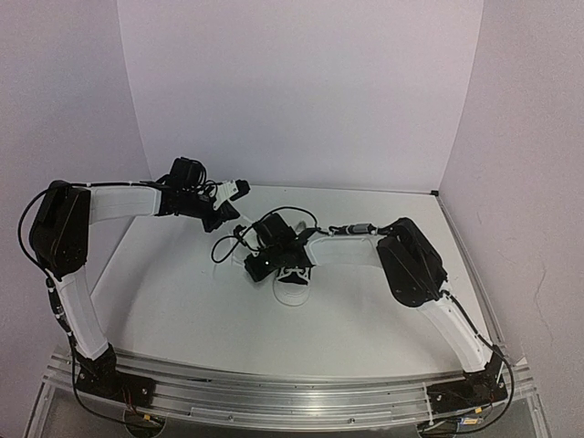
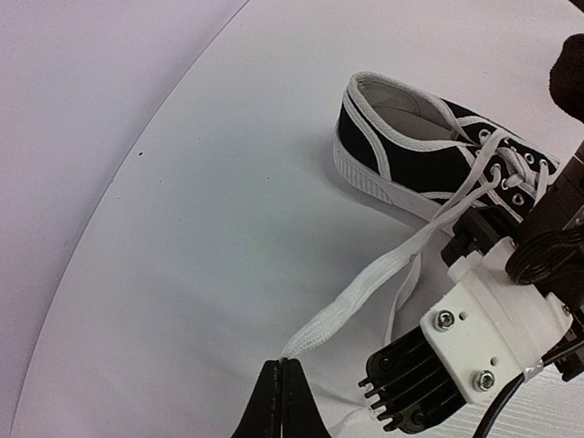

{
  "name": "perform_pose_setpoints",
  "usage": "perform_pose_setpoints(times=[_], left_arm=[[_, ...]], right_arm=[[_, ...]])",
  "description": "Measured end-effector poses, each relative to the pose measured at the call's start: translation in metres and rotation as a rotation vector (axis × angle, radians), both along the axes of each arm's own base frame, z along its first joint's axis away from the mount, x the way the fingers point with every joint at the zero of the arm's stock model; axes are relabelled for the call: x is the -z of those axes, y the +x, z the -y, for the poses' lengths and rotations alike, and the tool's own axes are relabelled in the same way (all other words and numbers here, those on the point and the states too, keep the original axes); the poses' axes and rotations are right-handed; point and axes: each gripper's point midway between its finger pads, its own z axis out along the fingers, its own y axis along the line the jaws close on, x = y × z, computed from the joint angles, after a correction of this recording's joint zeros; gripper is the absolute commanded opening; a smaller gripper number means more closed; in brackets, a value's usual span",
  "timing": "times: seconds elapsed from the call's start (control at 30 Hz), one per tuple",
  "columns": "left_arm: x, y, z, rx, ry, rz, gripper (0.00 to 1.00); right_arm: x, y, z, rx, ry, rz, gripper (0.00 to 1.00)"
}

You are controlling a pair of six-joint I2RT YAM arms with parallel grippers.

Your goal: Tie the shoes

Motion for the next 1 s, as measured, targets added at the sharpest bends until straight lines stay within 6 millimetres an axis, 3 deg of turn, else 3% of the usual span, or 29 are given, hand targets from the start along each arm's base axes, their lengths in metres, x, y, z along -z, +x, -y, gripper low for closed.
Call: perform_pose_setpoints(times=[0.13,0.3,0.37,0.53,0.7,0.8,0.97,1.0], left_arm=[[0.0,-0.001,0.0,0.008,0.002,0.0,0.0],[0.007,-0.011,0.001,0.043,0.016,-0.033,0.0],[0.011,-0.017,0.001,0.064,0.02,-0.055,0.0],[0.028,-0.039,0.006,0.118,0.027,-0.126,0.0],[0.038,-0.069,0.018,0.202,0.016,-0.213,0.0],[0.042,-0.084,0.024,0.259,0.014,-0.237,0.0],[0.058,-0.111,0.028,0.356,0.045,-0.261,0.01],[0.062,-0.117,0.028,0.373,0.053,-0.266,0.1]], right_arm=[[-0.002,-0.007,-0.002,-0.023,0.014,-0.025,0.0],[-0.016,-0.04,-0.001,-0.126,0.052,-0.144,0.0],[-0.031,-0.055,0.004,-0.156,0.072,-0.19,0.0],[-0.089,-0.089,0.022,-0.212,0.171,-0.283,0.0],[-0.126,-0.101,0.05,-0.208,0.251,-0.37,0.0],[-0.13,-0.099,0.07,-0.178,0.275,-0.422,0.0],[-0.115,-0.096,0.105,-0.085,0.27,-0.511,0.0],[-0.11,-0.095,0.111,-0.067,0.266,-0.525,0.0]])
